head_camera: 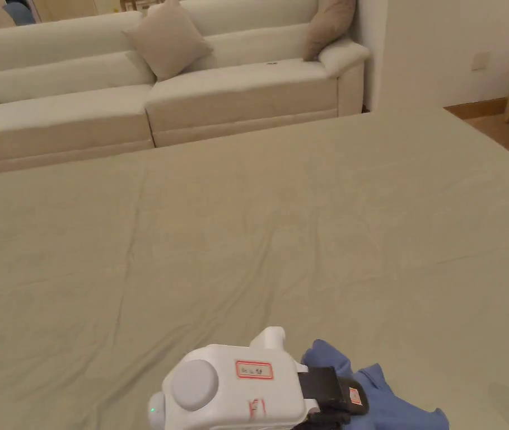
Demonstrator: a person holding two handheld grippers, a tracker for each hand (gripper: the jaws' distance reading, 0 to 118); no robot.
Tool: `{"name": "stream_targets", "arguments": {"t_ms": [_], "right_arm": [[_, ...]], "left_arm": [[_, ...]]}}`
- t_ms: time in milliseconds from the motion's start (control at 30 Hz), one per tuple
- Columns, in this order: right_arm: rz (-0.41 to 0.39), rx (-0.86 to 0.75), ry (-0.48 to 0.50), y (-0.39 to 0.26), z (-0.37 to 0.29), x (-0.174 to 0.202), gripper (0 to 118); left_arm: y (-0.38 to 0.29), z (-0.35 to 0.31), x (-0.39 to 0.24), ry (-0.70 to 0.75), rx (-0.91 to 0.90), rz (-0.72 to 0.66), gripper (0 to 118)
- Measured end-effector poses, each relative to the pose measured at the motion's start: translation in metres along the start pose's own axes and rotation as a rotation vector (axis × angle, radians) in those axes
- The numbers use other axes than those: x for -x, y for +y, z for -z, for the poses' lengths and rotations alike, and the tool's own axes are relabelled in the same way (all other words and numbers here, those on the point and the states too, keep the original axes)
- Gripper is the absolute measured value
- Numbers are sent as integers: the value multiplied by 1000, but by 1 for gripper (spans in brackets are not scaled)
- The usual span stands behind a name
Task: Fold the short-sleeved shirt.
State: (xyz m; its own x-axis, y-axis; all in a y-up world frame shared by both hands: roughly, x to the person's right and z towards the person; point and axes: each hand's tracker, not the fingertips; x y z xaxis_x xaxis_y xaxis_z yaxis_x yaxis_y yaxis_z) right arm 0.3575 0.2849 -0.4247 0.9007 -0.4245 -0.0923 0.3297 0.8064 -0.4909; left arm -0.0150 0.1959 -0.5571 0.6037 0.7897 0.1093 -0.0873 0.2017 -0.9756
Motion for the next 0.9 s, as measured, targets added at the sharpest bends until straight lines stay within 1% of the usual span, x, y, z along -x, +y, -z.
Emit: {"name": "stream_targets", "arguments": {"t_ms": [67, 167, 233, 267, 300, 333, 367, 400, 433, 467, 500, 533, 567, 600, 633, 667, 700, 767, 800, 833, 867, 900], "right_arm": [[10, -24, -16, 1, -10, -8, 0], [9, -39, -35, 1, -21, -18, 0], [8, -40, -46, 1, -24, -24, 0], [8, -40, -55, 0, -24, -27, 0], [14, -41, -65, -1, -25, -31, 0], [26, -41, -67, -2, -24, -34, 0], [43, -39, -63, -2, -23, -38, 0], [55, -39, -61, -4, -23, -41, 0], [62, -39, -64, -5, -23, -42, 0], [65, -38, -66, -7, -22, -44, 0], [67, -37, -70, -8, -22, -45, 0], [68, -37, -74, -9, -22, -46, 0], [71, -35, -76, -10, -22, -47, 0], [75, -34, -78, -12, -22, -49, 0], [81, -33, -78, -12, -21, -50, 0], [87, -30, -76, -13, -22, -51, 0], [90, -28, -76, -15, -22, -52, 0], [86, -26, -88, -16, -23, -52, 0], [86, -23, -92, -17, -24, -53, 0], [88, -23, -94, -19, -26, -55, 0], [94, -23, -93, -20, -28, -56, 0], [97, -20, -93, -20, -29, -58, 0]], "left_arm": [[4, 36, -3, 64, 34, 2, 7], [3, 60, 6, 71, 76, -58, 7], [-1, 53, 11, 59, 71, -65, 7], [-2, 47, 15, 25, 74, -77, 7], [1, 39, 20, -9, 87, -115, 12], [0, 30, 23, -51, 79, -149, 29], [-6, 17, 25, -101, 50, -171, 68], [-8, 6, 27, -160, 10, -175, 99], [-11, -3, 28, -212, -20, -163, 118], [-16, -18, 31, -224, -67, -143, 117], [-15, -26, 28, -232, -102, -161, 117], [-14, -31, 28, -224, -119, -149, 117], [-13, -33, 30, -200, -120, -108, 116], [-12, -31, 31, -183, -121, -82, 113], [-8, -24, 31, -153, -75, -27, 99], [-7, -15, 31, -116, -28, 25, 39], [-5, -2, 32, -95, 8, 72, 0], [-4, 25, 33, 4, 21, 76, 0], [-3, 41, 38, 7, 60, 66, 0], [-2, 55, 44, -14, 88, 41, 0], [-3, 69, 47, -47, 78, -17, 0], [-1, 83, 51, -97, 93, -23, 0]]}}
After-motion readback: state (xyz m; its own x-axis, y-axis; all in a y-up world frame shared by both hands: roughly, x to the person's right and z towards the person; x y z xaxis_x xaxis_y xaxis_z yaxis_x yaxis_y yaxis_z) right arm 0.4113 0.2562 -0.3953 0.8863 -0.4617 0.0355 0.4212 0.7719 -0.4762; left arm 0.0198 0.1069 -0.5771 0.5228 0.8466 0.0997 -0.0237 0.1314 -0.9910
